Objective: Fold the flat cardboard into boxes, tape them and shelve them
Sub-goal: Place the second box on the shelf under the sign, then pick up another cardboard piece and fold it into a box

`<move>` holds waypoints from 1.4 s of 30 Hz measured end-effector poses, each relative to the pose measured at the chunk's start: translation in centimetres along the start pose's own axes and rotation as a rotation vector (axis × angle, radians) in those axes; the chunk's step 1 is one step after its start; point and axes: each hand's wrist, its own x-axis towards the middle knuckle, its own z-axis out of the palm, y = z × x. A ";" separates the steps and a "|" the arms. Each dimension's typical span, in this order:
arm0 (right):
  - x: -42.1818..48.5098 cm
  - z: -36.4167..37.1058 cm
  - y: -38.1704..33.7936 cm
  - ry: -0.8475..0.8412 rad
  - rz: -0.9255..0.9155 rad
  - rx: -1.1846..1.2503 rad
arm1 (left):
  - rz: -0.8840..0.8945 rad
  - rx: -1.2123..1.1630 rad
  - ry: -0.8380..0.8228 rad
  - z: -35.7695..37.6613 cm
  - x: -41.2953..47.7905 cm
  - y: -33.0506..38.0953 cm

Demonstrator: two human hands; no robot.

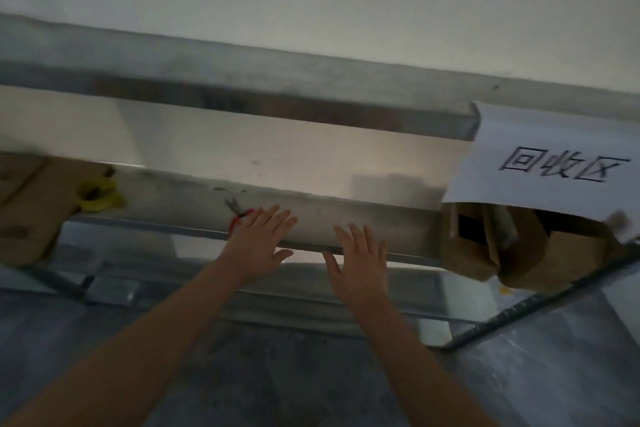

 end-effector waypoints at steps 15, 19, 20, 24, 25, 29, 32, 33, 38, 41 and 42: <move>6.3 13.0 -43.5 -0.148 -0.463 0.007 | -0.434 0.009 0.043 0.7 -26.3 -36.1; 9.6 16.2 -52.6 -0.167 -0.549 0.045 | -0.536 0.030 0.029 1.3 -31.0 -44.2; 10.6 17.1 -54.8 -0.167 -0.566 0.041 | -0.540 0.048 0.035 1.2 -31.8 -46.3; 14.7 20.6 -62.6 -0.196 -0.579 0.057 | -0.622 0.018 0.009 2.5 -34.4 -55.3; 15.6 21.3 -64.2 -0.200 -0.573 0.052 | -0.649 0.008 0.008 3.2 -34.6 -57.5; 18.3 24.2 -68.6 -0.278 -0.501 0.040 | -0.639 -0.050 -0.007 4.8 -35.1 -64.2; 20.2 26.4 -70.3 -0.311 -0.416 0.053 | -0.603 -0.086 -0.053 6.8 -34.1 -68.5; 20.9 27.1 -70.8 -0.308 -0.381 0.057 | -0.587 -0.107 -0.060 7.5 -33.5 -69.9; 23.4 31.0 -73.6 -0.306 -0.132 0.104 | -0.537 -0.256 -0.051 11.5 -30.6 -76.2; 23.4 32.4 -74.8 -0.326 0.064 0.208 | -0.580 -0.386 -0.109 12.9 -29.4 -78.2; 23.4 32.6 -75.2 -0.330 0.116 0.237 | -0.589 -0.441 -0.119 13.2 -29.1 -78.7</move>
